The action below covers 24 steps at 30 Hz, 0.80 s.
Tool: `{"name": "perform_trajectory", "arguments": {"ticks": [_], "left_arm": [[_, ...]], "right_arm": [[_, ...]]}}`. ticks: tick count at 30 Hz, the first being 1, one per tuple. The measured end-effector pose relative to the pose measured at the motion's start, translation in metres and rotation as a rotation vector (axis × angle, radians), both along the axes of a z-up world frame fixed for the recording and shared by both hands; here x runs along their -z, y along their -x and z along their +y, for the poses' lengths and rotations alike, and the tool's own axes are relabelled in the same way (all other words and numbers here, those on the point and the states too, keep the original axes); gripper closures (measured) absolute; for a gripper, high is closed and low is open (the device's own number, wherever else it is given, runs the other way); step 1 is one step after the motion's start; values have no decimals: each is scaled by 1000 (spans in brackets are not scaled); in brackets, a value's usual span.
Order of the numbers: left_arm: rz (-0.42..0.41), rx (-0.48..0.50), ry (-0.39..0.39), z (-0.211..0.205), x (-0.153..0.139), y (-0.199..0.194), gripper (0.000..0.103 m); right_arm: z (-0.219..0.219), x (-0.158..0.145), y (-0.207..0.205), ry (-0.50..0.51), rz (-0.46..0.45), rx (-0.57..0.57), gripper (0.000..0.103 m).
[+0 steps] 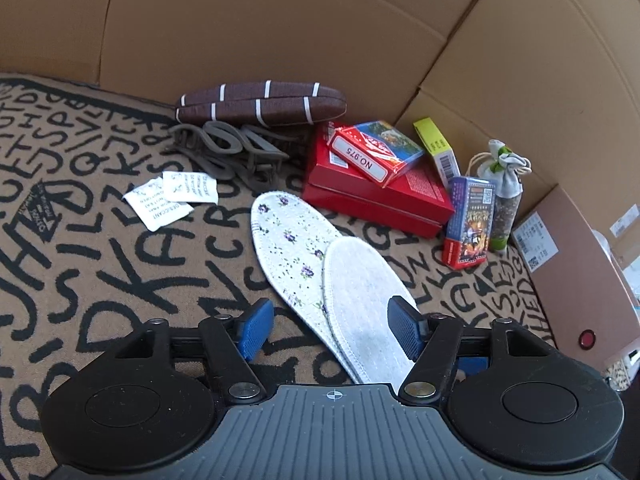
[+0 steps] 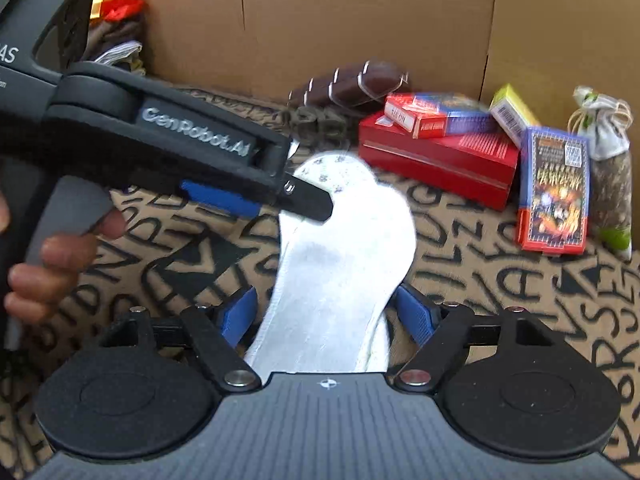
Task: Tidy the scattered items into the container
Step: 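Close both grippers on the edge of the stacked white insoles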
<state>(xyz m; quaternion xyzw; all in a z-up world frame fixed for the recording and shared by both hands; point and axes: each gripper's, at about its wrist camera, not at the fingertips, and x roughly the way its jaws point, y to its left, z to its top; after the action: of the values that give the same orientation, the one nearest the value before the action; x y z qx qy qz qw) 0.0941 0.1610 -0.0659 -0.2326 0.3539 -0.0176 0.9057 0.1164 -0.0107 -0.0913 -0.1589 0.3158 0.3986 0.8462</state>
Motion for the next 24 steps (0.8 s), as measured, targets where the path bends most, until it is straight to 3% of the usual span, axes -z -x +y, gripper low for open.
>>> {"name": "perform_trajectory", "arguments": {"ticks": [3, 14, 24], "left_arm": [[9, 10, 5, -1, 3, -1, 25], [45, 93, 55, -21, 2, 9, 20], [56, 150, 66, -51, -4, 1, 16]], "right_arm": [[-2, -2, 1, 30, -14, 5, 40], [-34, -10, 6, -73, 73, 57, 41], [-55, -19, 16, -153, 78, 65, 41]]}}
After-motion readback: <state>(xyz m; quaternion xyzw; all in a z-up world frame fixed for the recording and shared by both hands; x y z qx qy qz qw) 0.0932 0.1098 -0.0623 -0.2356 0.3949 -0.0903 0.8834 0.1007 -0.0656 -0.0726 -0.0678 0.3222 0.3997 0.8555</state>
